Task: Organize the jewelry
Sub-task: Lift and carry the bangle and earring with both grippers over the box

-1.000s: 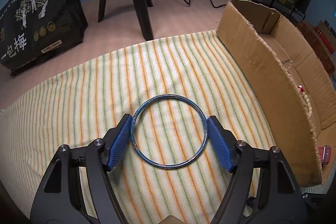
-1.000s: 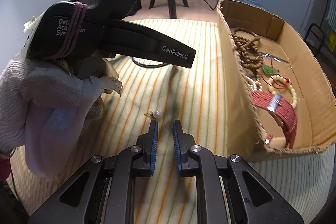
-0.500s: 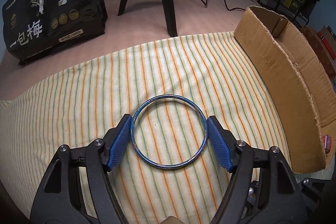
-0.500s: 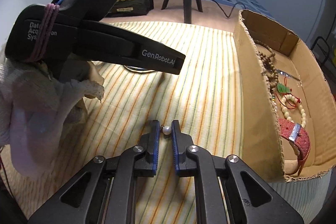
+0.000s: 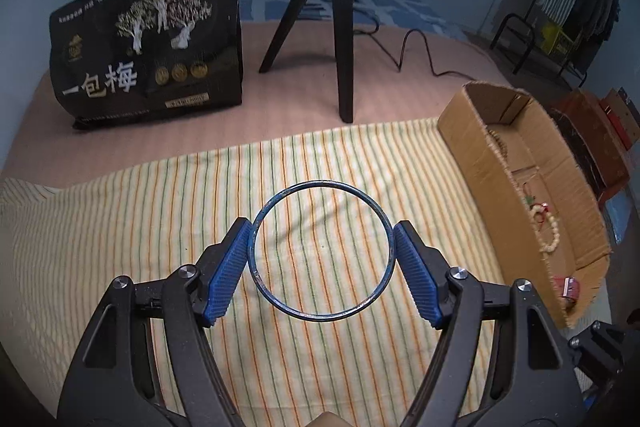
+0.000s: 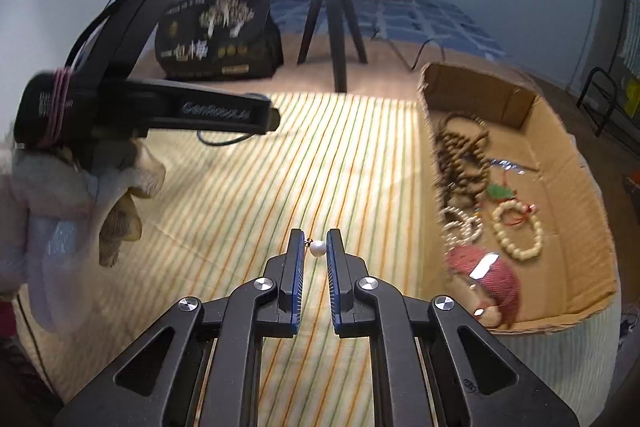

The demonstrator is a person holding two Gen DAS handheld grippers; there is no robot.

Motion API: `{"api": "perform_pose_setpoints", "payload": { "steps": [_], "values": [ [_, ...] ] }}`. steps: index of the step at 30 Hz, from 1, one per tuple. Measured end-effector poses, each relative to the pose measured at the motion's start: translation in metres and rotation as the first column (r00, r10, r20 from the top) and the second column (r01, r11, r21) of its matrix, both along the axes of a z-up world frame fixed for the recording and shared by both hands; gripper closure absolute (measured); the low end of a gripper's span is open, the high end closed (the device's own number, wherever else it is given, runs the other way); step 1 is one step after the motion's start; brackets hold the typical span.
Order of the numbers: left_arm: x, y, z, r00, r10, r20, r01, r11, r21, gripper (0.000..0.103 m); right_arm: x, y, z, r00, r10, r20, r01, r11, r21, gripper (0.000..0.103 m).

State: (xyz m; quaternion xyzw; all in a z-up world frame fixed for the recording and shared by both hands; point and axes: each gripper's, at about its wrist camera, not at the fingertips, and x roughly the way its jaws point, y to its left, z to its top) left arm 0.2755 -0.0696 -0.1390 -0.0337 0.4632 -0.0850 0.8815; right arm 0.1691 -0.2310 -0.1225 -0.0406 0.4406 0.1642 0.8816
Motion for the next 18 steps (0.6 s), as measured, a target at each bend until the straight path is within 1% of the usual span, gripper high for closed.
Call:
{"api": "perform_pose_setpoints", "payload": {
  "steps": [4, 6, 10, 15, 18],
  "values": [
    [-0.009, -0.003, 0.021, 0.999, -0.003, 0.043, 0.004, 1.000, -0.026, 0.029, -0.003, -0.014, 0.019, 0.999, -0.031, 0.038, 0.031, 0.999, 0.020, 0.093],
    [-0.014, -0.006, 0.031, 0.998, -0.008, 0.060, 0.011, 0.999, -0.045, 0.029, 0.001, -0.020, 0.026, 0.998, -0.048, 0.049, 0.047, 0.999, 0.025, 0.093],
    [-0.022, -0.018, 0.050, 0.994, -0.029, 0.106, 0.034, 0.998, -0.051, 0.029, 0.005, -0.043, 0.043, 0.992, -0.101, 0.081, 0.099, 0.995, 0.030, 0.093],
    [-0.031, -0.037, 0.067, 0.987, -0.065, 0.147, 0.075, 0.995, -0.063, 0.029, 0.022, -0.070, 0.058, 0.982, -0.155, 0.111, 0.152, 0.988, 0.034, 0.093],
    [-0.036, -0.050, 0.074, 0.983, -0.091, 0.162, 0.103, 0.992, -0.067, 0.029, 0.031, -0.091, 0.068, 0.973, -0.196, 0.125, 0.191, 0.980, 0.052, 0.093]
  ]
}}
